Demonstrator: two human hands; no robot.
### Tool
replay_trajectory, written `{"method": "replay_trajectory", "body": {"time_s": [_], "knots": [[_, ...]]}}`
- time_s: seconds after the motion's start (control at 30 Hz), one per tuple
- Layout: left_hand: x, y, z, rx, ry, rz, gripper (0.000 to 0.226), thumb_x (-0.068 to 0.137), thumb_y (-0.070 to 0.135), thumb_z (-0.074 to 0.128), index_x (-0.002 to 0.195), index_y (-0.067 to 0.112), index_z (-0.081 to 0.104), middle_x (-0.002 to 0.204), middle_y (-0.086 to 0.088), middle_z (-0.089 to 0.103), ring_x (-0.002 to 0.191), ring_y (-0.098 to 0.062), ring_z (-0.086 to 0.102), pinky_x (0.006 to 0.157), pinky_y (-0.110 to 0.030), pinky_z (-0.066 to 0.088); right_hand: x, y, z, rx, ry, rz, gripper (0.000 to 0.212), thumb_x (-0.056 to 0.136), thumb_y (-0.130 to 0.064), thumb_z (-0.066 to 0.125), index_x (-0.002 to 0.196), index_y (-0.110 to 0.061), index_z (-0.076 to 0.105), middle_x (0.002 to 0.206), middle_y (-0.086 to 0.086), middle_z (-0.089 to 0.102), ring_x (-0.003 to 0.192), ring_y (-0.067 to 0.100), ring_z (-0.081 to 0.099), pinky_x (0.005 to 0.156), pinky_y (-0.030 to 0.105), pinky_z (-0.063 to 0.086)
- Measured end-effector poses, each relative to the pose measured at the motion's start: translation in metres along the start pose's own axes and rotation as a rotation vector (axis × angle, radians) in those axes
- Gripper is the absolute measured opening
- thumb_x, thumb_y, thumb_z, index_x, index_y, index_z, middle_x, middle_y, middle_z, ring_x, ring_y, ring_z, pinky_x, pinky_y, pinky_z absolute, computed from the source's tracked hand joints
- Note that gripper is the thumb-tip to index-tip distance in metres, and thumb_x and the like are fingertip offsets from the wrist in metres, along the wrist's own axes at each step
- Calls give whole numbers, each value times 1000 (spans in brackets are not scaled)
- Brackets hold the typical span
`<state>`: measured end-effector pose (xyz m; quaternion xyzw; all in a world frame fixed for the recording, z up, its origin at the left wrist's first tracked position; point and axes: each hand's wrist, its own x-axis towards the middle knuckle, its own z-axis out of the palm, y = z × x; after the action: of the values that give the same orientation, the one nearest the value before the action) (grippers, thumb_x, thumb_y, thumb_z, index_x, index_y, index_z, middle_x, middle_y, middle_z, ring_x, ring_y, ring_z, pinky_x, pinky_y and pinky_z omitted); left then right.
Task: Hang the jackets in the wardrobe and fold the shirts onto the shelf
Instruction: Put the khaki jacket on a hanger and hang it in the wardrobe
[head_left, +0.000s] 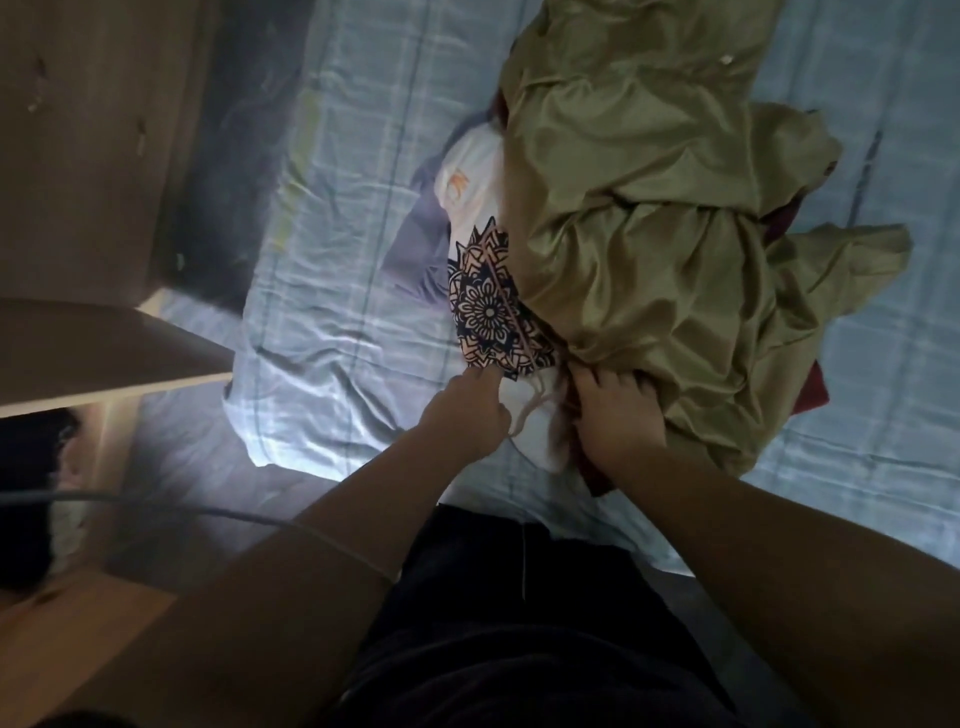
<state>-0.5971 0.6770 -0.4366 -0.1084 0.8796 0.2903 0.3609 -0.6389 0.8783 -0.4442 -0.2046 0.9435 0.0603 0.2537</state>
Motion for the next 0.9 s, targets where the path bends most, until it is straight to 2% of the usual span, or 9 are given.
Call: {"method": "replay_trajectory", "body": {"time_s": [0.1, 0.23, 0.3, 0.4, 0.5, 0.63, 0.77, 0.83, 0.9], "knots": [[5, -4, 0, 15, 3, 14, 43, 89, 25, 49, 130, 11, 45, 124, -16, 53, 112, -36, 52, 93, -50, 48, 13, 12, 4, 7, -4, 35, 51, 82, -21, 63, 133, -19, 54, 104, 15, 64, 92, 39, 60, 82, 45, 46], [-3, -6, -17, 17, 36, 36, 46, 90, 24, 49, 135, 13, 44, 128, -15, 51, 114, -34, 51, 94, -49, 47, 14, 22, -5, 143, 20, 42, 51, 74, -9, 67, 124, -8, 56, 96, 24, 62, 84, 43, 58, 75, 47, 47], [-8, -4, -33, -21, 62, 56, 46, 87, 22, 49, 132, 13, 46, 124, -15, 53, 112, -34, 53, 92, -50, 48, 2, 34, -15, 210, 60, 123, 41, 75, -10, 65, 116, -5, 58, 93, 26, 62, 82, 45, 57, 73, 48, 48], [-11, 4, -65, -40, 110, 90, 47, 79, 26, 41, 122, 11, 51, 116, -16, 57, 106, -36, 56, 89, -50, 50, -21, 55, -31, 210, 124, 240, 25, 85, -18, 57, 107, -8, 62, 94, 23, 62, 85, 43, 55, 75, 47, 47], [-9, 22, -94, -26, 111, 113, 32, 83, 18, 47, 111, 7, 54, 106, -16, 60, 96, -34, 57, 78, -42, 50, -37, 66, -58, 193, 205, 311, 21, 90, -23, 53, 107, -19, 64, 99, 15, 62, 91, 39, 56, 80, 48, 46], [-9, 50, -125, 25, 123, 189, 25, 77, 18, 43, 95, 5, 54, 92, -14, 61, 84, -31, 58, 72, -44, 51, -53, 73, -113, 355, 229, 311, 33, 92, -24, 42, 123, -26, 51, 105, 11, 62, 88, 37, 61, 73, 42, 51], [-12, 81, -151, 62, 162, 265, 31, 81, 21, 43, 107, 8, 55, 103, -13, 62, 94, -31, 60, 79, -44, 52, -69, 82, -172, 493, 338, 297, 33, 95, -25, 50, 128, -28, 51, 100, 8, 66, 87, 35, 62, 67, 35, 39], [-15, 100, -162, 75, 174, 298, 32, 89, 16, 49, 119, 5, 55, 111, -16, 60, 102, -33, 58, 85, -41, 49, -75, 87, -196, 544, 397, 340, 16, 100, -32, 42, 113, -32, 52, 87, 4, 63, 81, 33, 61, 65, 34, 36], [-18, 115, -172, 81, 192, 326, 35, 91, 16, 51, 125, 6, 53, 116, -17, 58, 106, -34, 57, 87, -40, 48, -81, 95, -219, 609, 468, 383, 12, 101, -37, 41, 98, -31, 51, 78, -3, 57, 75, 28, 57, 64, 33, 36]]}}
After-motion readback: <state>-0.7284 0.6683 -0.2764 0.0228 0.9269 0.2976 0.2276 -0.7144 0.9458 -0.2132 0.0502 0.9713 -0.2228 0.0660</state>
